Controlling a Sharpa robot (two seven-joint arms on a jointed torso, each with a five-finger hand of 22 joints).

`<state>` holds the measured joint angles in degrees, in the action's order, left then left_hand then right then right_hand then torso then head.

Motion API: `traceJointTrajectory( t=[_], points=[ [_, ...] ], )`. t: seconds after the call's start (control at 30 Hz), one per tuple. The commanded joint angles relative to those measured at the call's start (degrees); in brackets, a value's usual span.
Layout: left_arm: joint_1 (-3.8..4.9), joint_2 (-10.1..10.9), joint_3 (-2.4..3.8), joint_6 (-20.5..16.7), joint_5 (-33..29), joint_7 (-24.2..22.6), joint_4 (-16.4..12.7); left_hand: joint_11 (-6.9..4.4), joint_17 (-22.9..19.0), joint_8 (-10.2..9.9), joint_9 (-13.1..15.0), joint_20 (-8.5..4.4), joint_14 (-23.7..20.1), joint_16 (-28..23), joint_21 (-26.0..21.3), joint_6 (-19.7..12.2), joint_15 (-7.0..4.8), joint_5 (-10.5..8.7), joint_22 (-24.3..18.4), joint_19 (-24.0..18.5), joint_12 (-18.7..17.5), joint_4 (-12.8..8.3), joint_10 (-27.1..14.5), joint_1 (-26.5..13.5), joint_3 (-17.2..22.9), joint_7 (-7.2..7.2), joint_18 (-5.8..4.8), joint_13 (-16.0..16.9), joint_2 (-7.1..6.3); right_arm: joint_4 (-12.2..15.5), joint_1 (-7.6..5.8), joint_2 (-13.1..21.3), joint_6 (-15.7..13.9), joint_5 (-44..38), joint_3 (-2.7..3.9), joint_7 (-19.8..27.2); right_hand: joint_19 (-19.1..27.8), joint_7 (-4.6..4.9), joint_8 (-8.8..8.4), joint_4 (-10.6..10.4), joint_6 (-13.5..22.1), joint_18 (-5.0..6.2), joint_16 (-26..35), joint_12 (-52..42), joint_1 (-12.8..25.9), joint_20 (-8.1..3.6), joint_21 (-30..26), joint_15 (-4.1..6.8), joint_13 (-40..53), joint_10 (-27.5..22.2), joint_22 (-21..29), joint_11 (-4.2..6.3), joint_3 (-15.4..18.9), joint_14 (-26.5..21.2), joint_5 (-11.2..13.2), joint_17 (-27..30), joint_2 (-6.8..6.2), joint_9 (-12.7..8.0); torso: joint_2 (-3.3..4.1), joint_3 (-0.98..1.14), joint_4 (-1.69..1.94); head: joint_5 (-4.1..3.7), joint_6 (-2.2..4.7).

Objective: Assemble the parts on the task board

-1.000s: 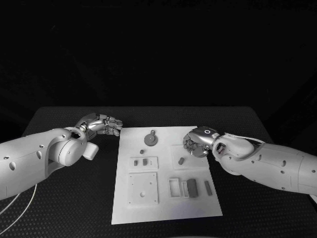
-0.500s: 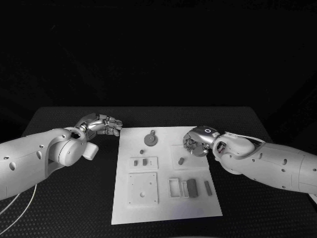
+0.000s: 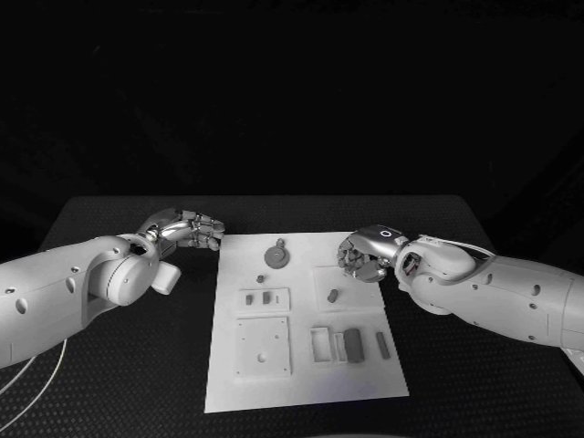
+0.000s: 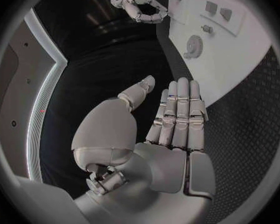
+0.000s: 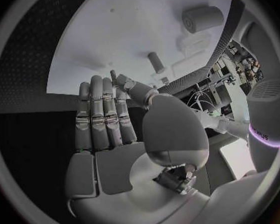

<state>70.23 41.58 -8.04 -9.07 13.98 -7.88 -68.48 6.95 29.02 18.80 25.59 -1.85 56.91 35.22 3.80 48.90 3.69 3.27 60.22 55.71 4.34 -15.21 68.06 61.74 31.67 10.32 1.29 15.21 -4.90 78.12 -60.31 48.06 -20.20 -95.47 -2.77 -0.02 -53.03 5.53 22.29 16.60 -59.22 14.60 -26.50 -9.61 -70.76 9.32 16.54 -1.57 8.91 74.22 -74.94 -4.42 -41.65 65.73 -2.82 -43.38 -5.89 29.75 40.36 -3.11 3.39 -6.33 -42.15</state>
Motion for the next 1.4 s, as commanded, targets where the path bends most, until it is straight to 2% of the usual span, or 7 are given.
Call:
traceJointTrajectory(
  t=[0.03, 0.23, 0.43, 0.7, 0.97, 1.13, 1.4],
  points=[
    [0.07, -0.1, 0.04, 0.9, 0.1, -0.3, -0.1, -0.05, 0.1, -0.1, 0.0, -0.03, 0.4, -0.3, 0.2, -0.4, 0.02, 0.08, -0.1, 0.3, -0.3, -0.1, -0.5, 0.1, -0.3, 0.17, -0.33, 0.1, -0.46, 0.5, -0.11, 0.3, 1.2, 1.1, 0.08, 0.9, -0.3, 0.08, 0.16, 0.0, -0.5, 0.40, -0.1, -0.2, -0.2, -0.02, 0.4, 0.15, 0.1, 0.2, -1.2, 0.29, -0.1, 0.4, -0.1, -0.1, -0.27, 0.0, -0.02, 0.00, 0.05, -0.07, -0.04],
    [0.07, 0.0, 0.04, 0.9, 0.1, -0.3, -0.1, -0.05, 0.1, -0.1, 0.0, -0.03, 0.4, -0.3, 0.2, -0.4, 0.02, 0.08, -0.1, 0.3, -0.3, -0.1, -0.5, 0.1, -0.3, 0.18, -0.33, 0.1, -0.47, 2.4, -0.26, 1.2, 0.7, 3.7, 0.58, 2.6, -0.3, 0.08, 0.16, 0.0, -0.5, 0.40, 0.0, -0.2, -0.2, -0.02, 0.4, 0.15, 0.1, 0.2, -1.2, 0.29, -0.1, 0.4, 0.0, -0.1, -0.28, 0.0, -0.01, 0.00, 0.05, 0.01, -0.11],
    [0.08, 0.0, 0.04, 0.6, 0.1, -0.4, -0.1, -0.04, 0.1, 0.0, 0.0, -0.03, 0.4, -0.4, 0.1, -0.5, 0.02, 0.08, -0.1, 0.3, -0.3, -0.1, -0.5, 0.1, -0.3, 0.18, -0.34, 0.1, -0.46, 5.1, -0.28, 1.2, -0.6, 6.1, 0.70, 4.9, -0.4, 0.09, 0.15, 0.0, -0.5, 0.40, 0.0, -0.2, -0.1, -0.02, 0.4, 0.15, 0.2, 0.2, -1.3, 0.30, -0.1, 0.5, 0.0, -0.2, -0.34, 0.1, 0.00, -0.01, -0.06, 0.48, -0.08],
    [0.08, -0.1, 0.05, 0.5, 0.1, -0.5, 0.3, -0.04, 0.2, 0.0, 0.0, -0.04, 0.4, -0.4, 0.1, -0.5, 0.01, 0.08, -0.1, 0.3, -0.3, -0.1, -0.5, 0.1, -0.3, 0.18, -0.34, 0.1, -0.46, 8.2, -0.27, -0.6, 0.3, 7.8, 0.71, 6.0, -0.4, 0.09, 0.12, 0.0, -0.5, 0.40, 0.1, -0.2, 0.0, -0.02, 0.4, 0.15, 0.2, 0.2, -1.3, 0.30, -0.1, 0.5, -0.1, -0.2, -0.30, 0.1, -0.07, -0.05, 0.16, 0.82, -0.03],
    [0.08, -0.3, 0.06, 0.4, 0.1, -0.7, 0.7, -0.04, 0.3, 0.0, 0.0, -0.05, 0.4, -0.4, 0.1, -0.5, 0.01, 0.08, -0.2, 0.3, -0.3, -0.1, -0.5, 0.1, -0.3, 0.18, -0.35, 0.1, -0.45, 11.0, -0.25, -3.2, 1.8, 6.6, 0.68, 6.3, -0.3, 0.13, 0.04, 0.0, -0.4, 0.40, 0.2, -0.1, 0.0, -0.02, 0.4, 0.13, 0.3, 0.2, -1.2, 0.27, -0.1, 0.5, -0.1, -0.3, -0.15, 0.2, -0.03, -0.07, 0.00, 2.32, 0.30],
    [0.08, -0.5, 0.06, 0.3, 0.1, -0.7, 0.9, -0.04, 0.3, 0.0, 0.0, -0.05, 0.4, -0.5, 0.1, -0.5, 0.01, 0.08, -0.2, 0.3, -0.3, -0.1, -0.5, 0.1, -0.3, 0.19, -0.35, 0.1, -0.44, 11.2, -0.15, -4.8, 2.2, 4.3, 0.32, 6.3, -0.3, 0.14, 0.01, 0.0, -0.4, 0.40, 0.2, 0.0, 0.0, -0.01, 0.4, 0.12, 0.3, 0.1, -1.2, 0.25, -0.1, 0.5, -0.1, -0.4, -0.09, 0.2, -0.02, -0.10, 0.07, 2.73, 0.30],
    [0.09, -0.7, 0.06, 0.5, 0.1, -0.6, 1.0, -0.04, 0.3, 0.0, 0.0, -0.05, 0.4, -0.5, 0.1, -0.5, 0.01, 0.08, -0.2, 0.3, -0.2, -0.1, -0.5, 0.1, -0.3, 0.19, -0.36, 0.1, -0.42, 11.3, 0.83, -6.8, 3.1, 1.7, -0.81, 6.3, -0.3, 0.16, -0.02, 0.1, -0.3, 0.40, 0.3, 0.0, 0.1, -0.01, 0.4, 0.11, 0.4, 0.1, -1.2, 0.24, -0.1, 0.4, -0.1, -0.4, -0.05, 0.3, 0.01, -0.09, 0.12, 3.61, 0.01]
  ],
)
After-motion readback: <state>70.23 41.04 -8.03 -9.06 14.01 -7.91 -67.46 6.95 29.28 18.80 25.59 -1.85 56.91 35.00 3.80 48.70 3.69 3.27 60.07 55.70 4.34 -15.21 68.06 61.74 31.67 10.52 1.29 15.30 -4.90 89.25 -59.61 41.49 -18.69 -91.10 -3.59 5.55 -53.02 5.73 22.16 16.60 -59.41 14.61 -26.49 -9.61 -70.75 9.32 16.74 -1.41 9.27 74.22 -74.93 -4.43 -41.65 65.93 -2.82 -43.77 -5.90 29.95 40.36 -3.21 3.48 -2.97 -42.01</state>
